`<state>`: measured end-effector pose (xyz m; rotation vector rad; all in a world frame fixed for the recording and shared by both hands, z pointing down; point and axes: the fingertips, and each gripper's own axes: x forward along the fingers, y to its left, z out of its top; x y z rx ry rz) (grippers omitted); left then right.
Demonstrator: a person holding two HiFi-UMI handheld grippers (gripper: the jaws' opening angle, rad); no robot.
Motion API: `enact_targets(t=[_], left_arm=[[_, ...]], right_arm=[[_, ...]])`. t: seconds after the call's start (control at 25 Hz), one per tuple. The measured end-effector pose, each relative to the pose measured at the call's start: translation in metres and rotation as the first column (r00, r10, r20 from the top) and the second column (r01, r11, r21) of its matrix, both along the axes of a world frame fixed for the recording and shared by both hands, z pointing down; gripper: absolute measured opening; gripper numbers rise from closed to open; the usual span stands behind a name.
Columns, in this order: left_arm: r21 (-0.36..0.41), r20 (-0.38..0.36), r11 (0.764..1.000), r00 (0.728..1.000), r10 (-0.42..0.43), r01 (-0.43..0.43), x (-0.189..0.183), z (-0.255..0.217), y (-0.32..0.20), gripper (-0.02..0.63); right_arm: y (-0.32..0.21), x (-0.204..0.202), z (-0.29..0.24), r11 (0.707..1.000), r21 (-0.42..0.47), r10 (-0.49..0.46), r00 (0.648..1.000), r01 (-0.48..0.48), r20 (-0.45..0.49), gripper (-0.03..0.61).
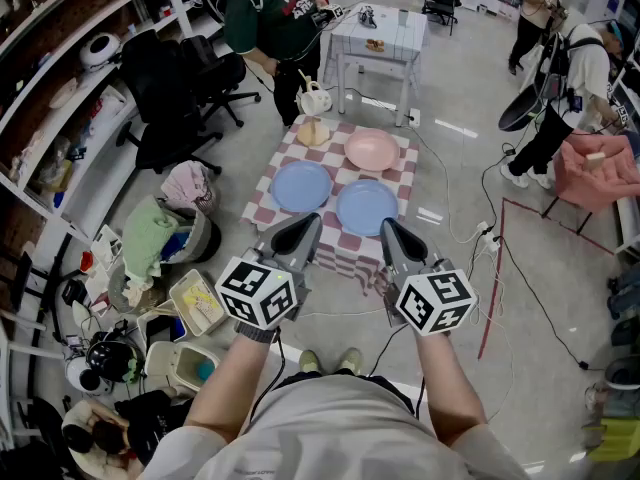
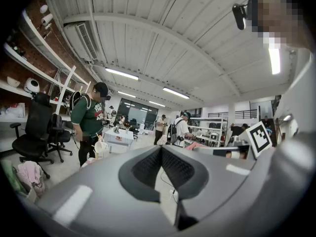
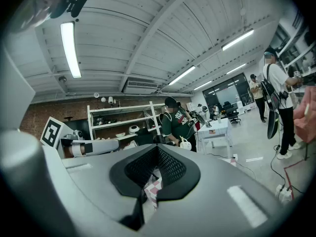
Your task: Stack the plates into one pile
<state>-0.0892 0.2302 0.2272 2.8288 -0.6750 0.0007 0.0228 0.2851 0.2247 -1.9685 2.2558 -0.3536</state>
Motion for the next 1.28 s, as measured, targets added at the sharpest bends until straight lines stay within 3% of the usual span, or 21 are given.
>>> enact_targets(t=[0.56, 1.28], left_arm=[[0.005, -0.01, 1.0, 1.0, -0.01, 0.01, 0.01, -0.003, -0.004, 0.002], [-0.027, 0.01, 0.995, 0.996, -0.092, 0.092, 0.0, 0.027, -0.02, 0.002]], right_arm=[[-0.006, 0.007, 0.002, 1.0, 0.002, -0.018, 1.0, 0.018, -0.006, 0.008], [-0.025, 0.03, 0.038, 0.999, -0.021, -0.027, 0.98, 0.032, 0.198, 0.009]])
